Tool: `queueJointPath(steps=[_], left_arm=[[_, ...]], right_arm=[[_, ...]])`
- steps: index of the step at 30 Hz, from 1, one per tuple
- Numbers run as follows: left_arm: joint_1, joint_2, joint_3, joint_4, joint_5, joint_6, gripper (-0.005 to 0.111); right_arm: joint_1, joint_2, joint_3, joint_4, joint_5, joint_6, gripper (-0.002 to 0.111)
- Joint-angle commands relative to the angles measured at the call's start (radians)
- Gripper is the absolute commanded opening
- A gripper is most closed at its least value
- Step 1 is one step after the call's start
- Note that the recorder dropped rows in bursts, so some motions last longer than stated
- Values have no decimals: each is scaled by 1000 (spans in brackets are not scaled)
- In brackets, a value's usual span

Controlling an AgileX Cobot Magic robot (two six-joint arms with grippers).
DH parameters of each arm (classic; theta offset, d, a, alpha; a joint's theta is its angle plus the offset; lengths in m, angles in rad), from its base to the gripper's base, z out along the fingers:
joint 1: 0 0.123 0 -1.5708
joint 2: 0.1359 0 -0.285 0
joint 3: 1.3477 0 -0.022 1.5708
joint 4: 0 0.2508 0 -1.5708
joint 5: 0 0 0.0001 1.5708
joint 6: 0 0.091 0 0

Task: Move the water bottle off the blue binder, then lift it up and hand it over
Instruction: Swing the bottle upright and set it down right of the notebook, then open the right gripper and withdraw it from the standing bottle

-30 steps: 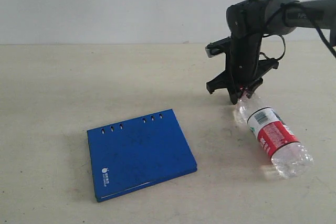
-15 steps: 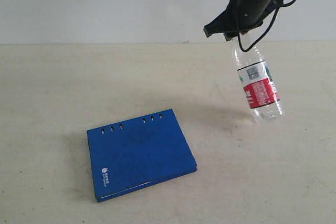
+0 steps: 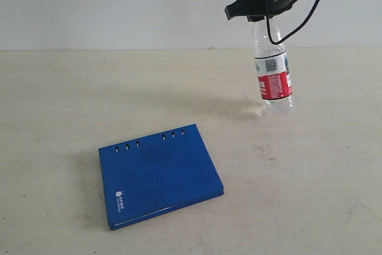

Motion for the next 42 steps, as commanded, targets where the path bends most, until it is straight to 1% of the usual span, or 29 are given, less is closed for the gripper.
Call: queueJointPath(steps=[1, 5, 9, 10, 12, 13, 15, 16, 24, 28, 31, 35, 38, 39, 41, 42], left_arm=[[-9, -3, 0, -4, -1, 1, 5], [-9, -3, 0, -4, -1, 1, 5], [-9, -3, 0, -4, -1, 1, 5], [-9, -3, 0, -4, -1, 1, 5], [-9, -3, 0, -4, -1, 1, 5], [-9, -3, 0, -4, -1, 1, 5], [-9, -3, 0, -4, -1, 1, 5], [-9, -3, 0, -4, -1, 1, 5], [-9, -3, 0, -4, -1, 1, 5], [-9, -3, 0, -4, -1, 1, 5], [-9, -3, 0, -4, -1, 1, 5], [-9, -3, 0, -4, -1, 1, 5], [-9, -3, 0, -4, -1, 1, 5], [-9, -3, 0, -4, -1, 1, 5], [-9, -3, 0, -4, -1, 1, 5], [-9, -3, 0, -4, -1, 1, 5]], right_arm=[[-5, -12, -2, -3, -67, -1, 0], [-5, -12, -2, -3, -113, -1, 0], [-5, -12, -2, -3, -111, -40, 0], [-5, -12, -2, -3, -109, -44, 2], [-5, -12, -2, -3, -98, -57, 18], [-5, -12, -2, -1, -90, -62, 31], [-5, -12, -2, -1, -81, -62, 49], [-5, -12, -2, -1, -81, -62, 52], [-5, -38, -4, -3, -111, -68, 52], [-5, -118, -4, -3, -142, -68, 52], [-3, -203, -4, 5, -120, -68, 52], [-3, -257, -4, -1, 44, -107, 52], [-1, -265, -2, 65, 214, -248, 52], [3, -265, -2, 118, 273, -345, 52], [3, -265, -2, 208, 303, -422, 52], [3, -265, -2, 297, 324, -489, 52]])
